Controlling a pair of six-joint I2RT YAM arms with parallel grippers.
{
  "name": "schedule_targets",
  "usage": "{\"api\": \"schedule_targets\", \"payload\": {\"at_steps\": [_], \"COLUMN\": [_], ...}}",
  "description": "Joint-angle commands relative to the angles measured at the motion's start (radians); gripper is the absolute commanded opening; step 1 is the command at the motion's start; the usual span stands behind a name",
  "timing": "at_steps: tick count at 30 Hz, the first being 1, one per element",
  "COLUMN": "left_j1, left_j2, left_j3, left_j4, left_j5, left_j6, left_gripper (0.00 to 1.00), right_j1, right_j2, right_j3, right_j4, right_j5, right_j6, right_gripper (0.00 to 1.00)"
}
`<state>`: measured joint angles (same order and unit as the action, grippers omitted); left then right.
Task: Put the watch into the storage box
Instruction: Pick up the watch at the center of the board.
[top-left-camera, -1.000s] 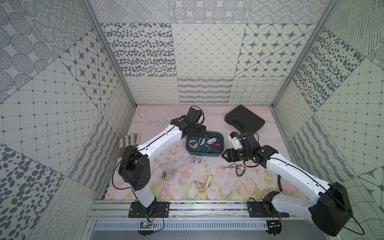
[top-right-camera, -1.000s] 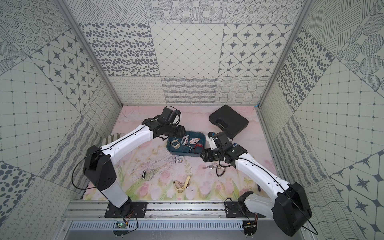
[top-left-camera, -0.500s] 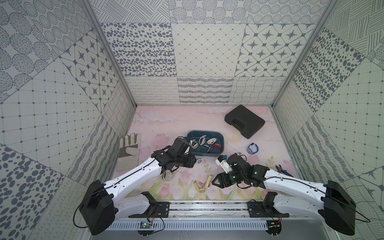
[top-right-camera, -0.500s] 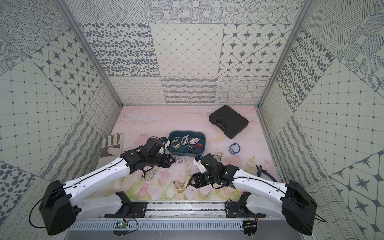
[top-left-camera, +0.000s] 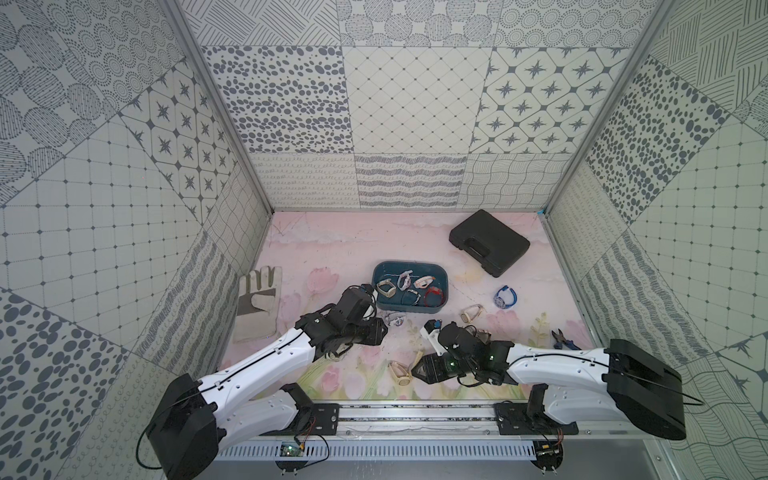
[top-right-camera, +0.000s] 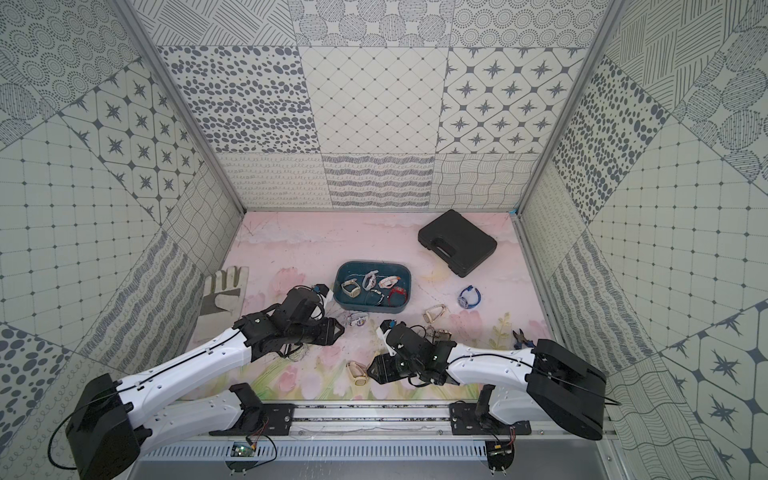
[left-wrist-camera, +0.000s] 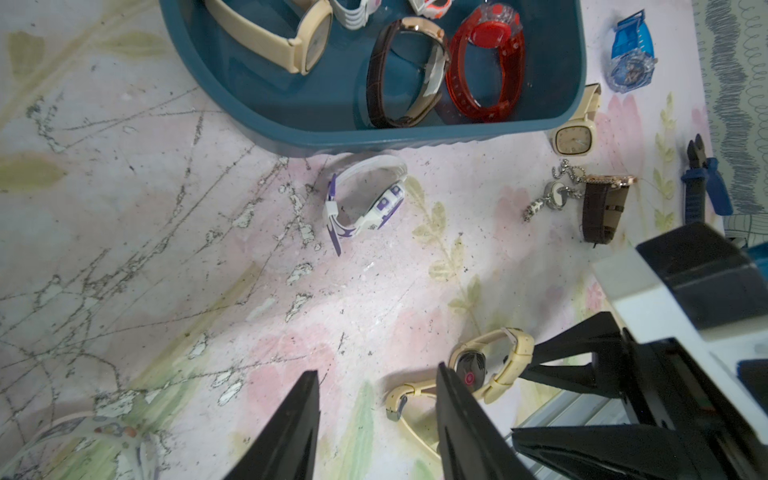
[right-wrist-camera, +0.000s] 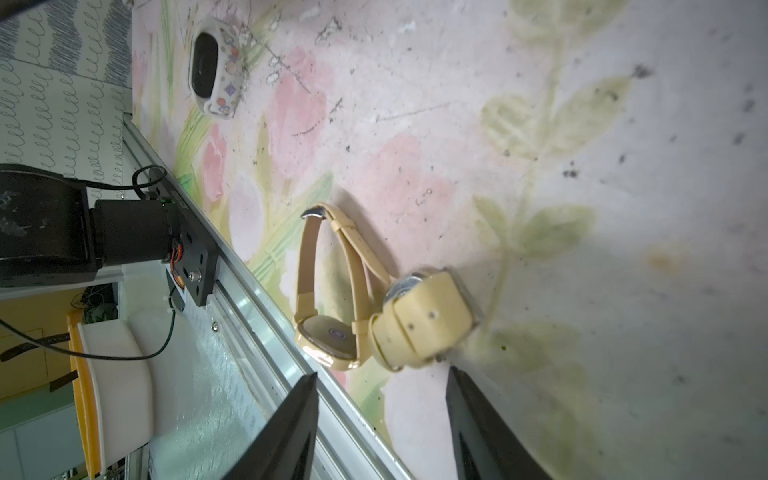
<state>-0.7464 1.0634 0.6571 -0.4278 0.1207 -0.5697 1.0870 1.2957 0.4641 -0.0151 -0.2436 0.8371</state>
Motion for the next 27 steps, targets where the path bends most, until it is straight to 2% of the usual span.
{"api": "schedule_targets", "payload": {"at_steps": [1, 15, 21, 27], "left_j1": [0.001, -0.001, 0.0, -0.001], "left_j2": [-0.013, -0.057, -0.062, -0.069], "left_j3": [-0.005, -0.007, -0.008, -0.013], "left_j4": [0.053, 0.027, 0.024, 0.02], "left_j5": [0.007, -0.002, -0.003, -0.012], "left_j6": [-0.016, -0.011, -0.01, -0.006], "left_gripper": [0.5, 0.5, 0.5, 0.5], "right_j1": [0.004, 0.002, 0.001, 0.0], "right_j2": [0.045, 0.05, 0.059, 0.077], "right_j3": [0.027, 0.069, 0.071, 0.108], "right_j4": [0.07, 0.018, -0.002, -0.011], "right_j5": [0.045, 0.073, 0.08, 0.082], "right_j6": [0.017, 0.01, 0.009, 0.002], "right_gripper": [0.52, 0.46, 0.38, 0.25]}}
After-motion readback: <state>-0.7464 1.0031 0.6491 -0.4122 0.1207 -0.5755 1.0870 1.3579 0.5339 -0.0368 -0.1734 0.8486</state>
